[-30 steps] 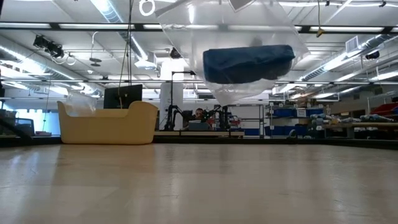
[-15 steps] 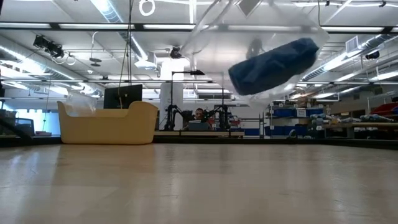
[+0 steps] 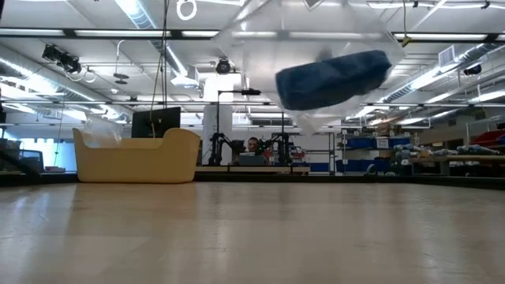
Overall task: Roll bandage
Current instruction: Close the transparent zip bag
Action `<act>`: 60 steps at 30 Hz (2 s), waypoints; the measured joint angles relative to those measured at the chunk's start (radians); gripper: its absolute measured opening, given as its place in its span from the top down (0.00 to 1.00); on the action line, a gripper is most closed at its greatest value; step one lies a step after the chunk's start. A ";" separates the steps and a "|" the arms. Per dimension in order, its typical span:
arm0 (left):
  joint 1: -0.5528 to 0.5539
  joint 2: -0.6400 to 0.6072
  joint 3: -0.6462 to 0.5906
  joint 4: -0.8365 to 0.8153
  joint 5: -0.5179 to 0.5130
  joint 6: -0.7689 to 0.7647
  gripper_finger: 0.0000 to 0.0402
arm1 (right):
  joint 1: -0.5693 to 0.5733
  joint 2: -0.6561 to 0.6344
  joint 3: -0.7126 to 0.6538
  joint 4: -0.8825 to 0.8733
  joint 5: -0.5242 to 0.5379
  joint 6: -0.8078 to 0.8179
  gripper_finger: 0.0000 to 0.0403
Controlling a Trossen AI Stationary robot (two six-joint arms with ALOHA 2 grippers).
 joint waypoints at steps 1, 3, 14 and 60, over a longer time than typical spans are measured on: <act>0.000 0.001 -0.001 0.000 0.002 0.000 0.79 | 0.004 0.000 0.001 0.001 0.000 -0.006 1.00; 0.000 0.001 -0.001 -0.001 0.028 0.000 0.74 | 0.010 0.000 0.001 0.000 0.001 -0.019 1.00; 0.000 0.001 -0.001 0.051 0.113 0.000 0.68 | 0.017 0.000 0.001 -0.007 0.001 -0.043 1.00; -0.011 -0.001 0.002 -0.116 0.016 -0.028 0.95 | 0.017 0.000 0.000 0.013 0.006 -0.058 1.00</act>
